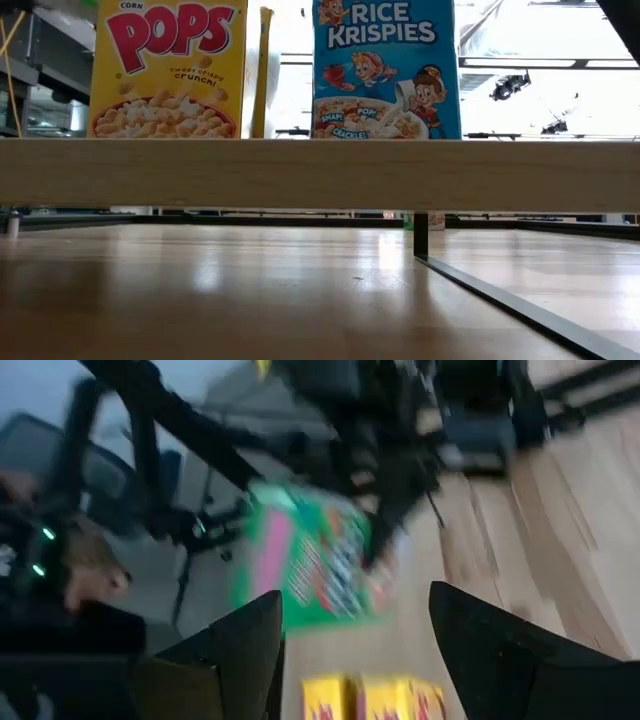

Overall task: Stack cereal on shelf
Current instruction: Put the bottom green cereal box on the shelf

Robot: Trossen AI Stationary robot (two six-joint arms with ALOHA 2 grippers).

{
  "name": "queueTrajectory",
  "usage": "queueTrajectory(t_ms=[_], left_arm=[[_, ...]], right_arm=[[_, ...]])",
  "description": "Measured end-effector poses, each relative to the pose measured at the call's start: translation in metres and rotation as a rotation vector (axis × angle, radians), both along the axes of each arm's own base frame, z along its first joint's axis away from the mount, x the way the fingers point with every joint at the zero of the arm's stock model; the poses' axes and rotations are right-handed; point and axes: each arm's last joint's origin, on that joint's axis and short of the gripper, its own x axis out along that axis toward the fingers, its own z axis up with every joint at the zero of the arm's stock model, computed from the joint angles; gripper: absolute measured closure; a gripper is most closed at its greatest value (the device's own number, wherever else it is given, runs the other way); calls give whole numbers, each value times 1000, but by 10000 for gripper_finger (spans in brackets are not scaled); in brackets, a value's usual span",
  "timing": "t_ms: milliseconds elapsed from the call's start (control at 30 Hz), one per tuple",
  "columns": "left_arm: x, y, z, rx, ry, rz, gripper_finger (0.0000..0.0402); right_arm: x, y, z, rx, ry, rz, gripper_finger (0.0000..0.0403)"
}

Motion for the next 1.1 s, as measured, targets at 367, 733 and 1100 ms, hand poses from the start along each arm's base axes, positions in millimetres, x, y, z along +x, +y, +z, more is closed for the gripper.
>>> queueTrajectory(t_ms=[367,733,1100], left_arm=[[2,11,-29,88,80,-87,284],[10,34,-53,-33,-3,-195,283],[28,38,-78,47,107,-182,282]], right_arm=[[1,1,2,62,12,-62,158],[1,4,2,105,35,-121,158],[1,4,1,97,35,-150,158]])
